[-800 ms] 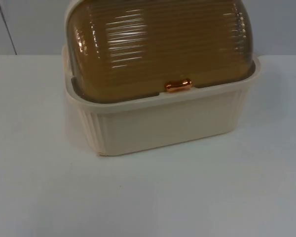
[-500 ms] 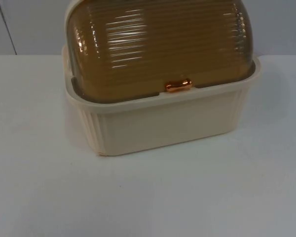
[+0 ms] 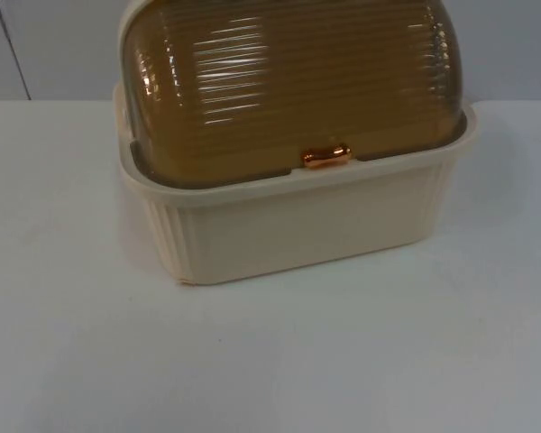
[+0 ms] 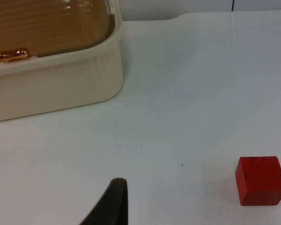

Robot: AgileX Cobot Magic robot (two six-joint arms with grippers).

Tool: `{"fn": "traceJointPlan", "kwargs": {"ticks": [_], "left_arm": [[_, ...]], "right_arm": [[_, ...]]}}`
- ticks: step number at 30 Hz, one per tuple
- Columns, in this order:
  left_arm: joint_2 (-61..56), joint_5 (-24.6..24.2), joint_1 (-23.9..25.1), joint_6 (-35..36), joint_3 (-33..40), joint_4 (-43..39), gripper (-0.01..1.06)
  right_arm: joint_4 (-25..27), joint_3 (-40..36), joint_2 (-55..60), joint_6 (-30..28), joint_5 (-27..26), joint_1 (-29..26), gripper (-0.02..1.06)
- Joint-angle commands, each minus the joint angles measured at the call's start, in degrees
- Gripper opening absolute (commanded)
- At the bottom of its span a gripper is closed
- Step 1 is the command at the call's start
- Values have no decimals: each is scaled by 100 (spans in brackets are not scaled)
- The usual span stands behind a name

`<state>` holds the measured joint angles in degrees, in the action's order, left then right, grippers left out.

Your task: Open the box lid with the left hand, place the block into the box with the right hand, then close the box lid with the left hand.

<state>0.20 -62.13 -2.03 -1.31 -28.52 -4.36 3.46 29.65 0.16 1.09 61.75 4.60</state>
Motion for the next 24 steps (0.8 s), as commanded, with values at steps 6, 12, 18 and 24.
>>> {"fn": "traceJointPlan", "kwargs": {"ticks": [6, 12, 18, 24], "left_arm": [[-20, 72, -30, 27, 22, 49, 105], [-20, 61, -30, 181, 22, 176, 105], [131, 19, -30, 181, -37, 226, 105], [797, 428, -30, 181, -527, 139, 105]], "right_arm": [[-23, -16, -16, -47, -23, 13, 105], [-23, -16, -16, 24, -23, 13, 105], [-34, 18, -16, 349, -11, 13, 105], [-97, 443, 548, 349, -145, 13, 105]]}}
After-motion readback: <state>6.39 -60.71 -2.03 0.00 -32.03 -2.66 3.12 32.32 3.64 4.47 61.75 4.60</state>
